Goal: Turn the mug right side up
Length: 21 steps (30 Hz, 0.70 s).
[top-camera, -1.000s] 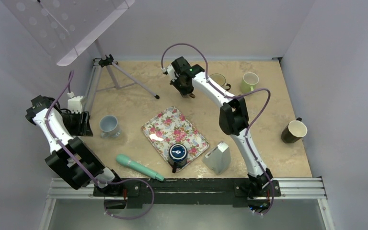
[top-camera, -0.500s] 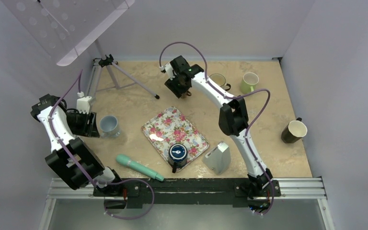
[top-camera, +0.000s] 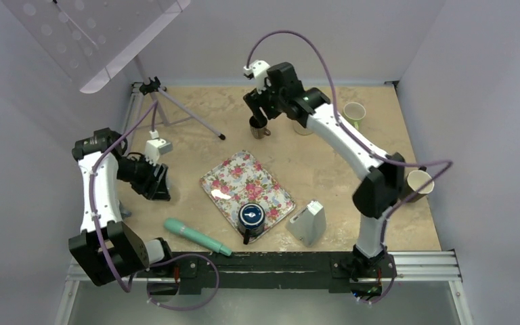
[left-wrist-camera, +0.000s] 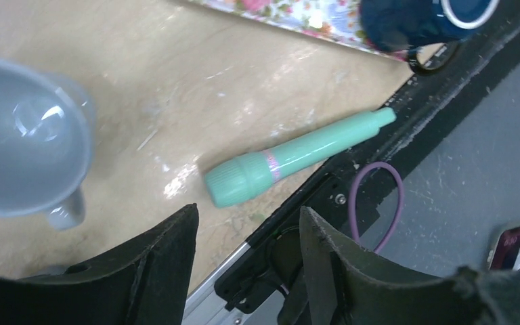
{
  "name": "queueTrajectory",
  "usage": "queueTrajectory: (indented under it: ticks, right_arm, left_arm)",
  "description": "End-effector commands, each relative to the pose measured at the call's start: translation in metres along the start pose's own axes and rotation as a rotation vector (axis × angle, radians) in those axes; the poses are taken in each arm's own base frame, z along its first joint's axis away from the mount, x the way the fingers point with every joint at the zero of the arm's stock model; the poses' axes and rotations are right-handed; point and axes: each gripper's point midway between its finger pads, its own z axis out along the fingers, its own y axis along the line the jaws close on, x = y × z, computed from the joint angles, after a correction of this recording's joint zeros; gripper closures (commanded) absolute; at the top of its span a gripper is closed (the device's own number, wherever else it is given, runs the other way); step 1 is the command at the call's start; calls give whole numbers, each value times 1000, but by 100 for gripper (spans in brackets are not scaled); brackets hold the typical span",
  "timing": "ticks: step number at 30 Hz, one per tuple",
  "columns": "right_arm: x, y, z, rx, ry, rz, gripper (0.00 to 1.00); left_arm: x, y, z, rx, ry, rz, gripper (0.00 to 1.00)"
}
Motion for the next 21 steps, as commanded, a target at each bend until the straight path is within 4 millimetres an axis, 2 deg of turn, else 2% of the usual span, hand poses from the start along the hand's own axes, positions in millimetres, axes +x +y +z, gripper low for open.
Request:
queueTrajectory:
  ticks: [1, 3, 4, 7, 9, 11, 14, 16, 17, 19, 21]
  right_arm:
    - [-3, 31, -59, -138, -152, -54, 20]
    - [22, 70, -79, -262, -188, -197, 14]
    - [26, 93, -101, -307, -254, -307, 14]
    - [55, 159, -140, -417, -427, -674, 11]
    - [65, 189, -161, -493, -538, -840, 10]
    - [71, 212, -172, -567, -584, -978, 13]
    - [87, 241, -170, -641, -553, -1156, 17]
    - [105, 259, -159, -677, -502, -1268, 18]
    - [116, 268, -153, -704, -471, -1327, 20]
    - [149, 287, -143, -812, -359, -1454, 25]
    - [165, 308, -143, -868, -308, -1526, 31]
  left_arm:
    - [-19, -37, 0, 90, -54, 100, 39]
    - [-29, -36, 2, 97, -72, 99, 38]
    - [-32, -34, 4, 95, -71, 94, 38]
    - [-43, -25, 8, 89, -75, 61, 38]
    - [-50, -20, 11, 87, -91, 37, 38]
    - [-54, -16, 13, 82, -106, 22, 38]
    - [-55, -6, 17, 49, -105, 15, 39]
    - [-55, 3, 19, 12, -98, 9, 38]
    - [-56, 7, 19, -7, -98, 2, 39]
    - [-59, 12, 19, -23, -103, -12, 39]
    - [-63, 13, 20, -16, -113, -21, 39]
